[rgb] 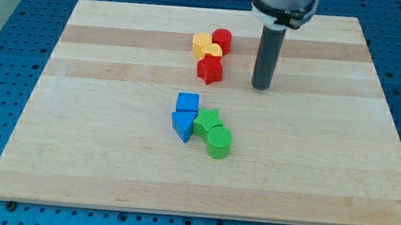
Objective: Drag red circle along with yellow hexagon towards top right of the board
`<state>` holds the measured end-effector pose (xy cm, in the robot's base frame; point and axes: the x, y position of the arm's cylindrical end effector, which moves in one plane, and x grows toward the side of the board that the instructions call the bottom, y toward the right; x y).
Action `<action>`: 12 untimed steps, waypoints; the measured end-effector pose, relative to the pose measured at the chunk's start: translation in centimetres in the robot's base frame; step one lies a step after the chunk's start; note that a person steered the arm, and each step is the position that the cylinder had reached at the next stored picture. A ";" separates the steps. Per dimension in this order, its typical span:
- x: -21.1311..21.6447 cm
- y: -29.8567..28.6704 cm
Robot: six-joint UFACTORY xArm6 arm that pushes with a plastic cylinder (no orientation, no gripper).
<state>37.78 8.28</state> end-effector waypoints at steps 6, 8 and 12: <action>-11.6 -12.1; -6.7 -17.4; -6.1 -15.2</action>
<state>31.68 -6.87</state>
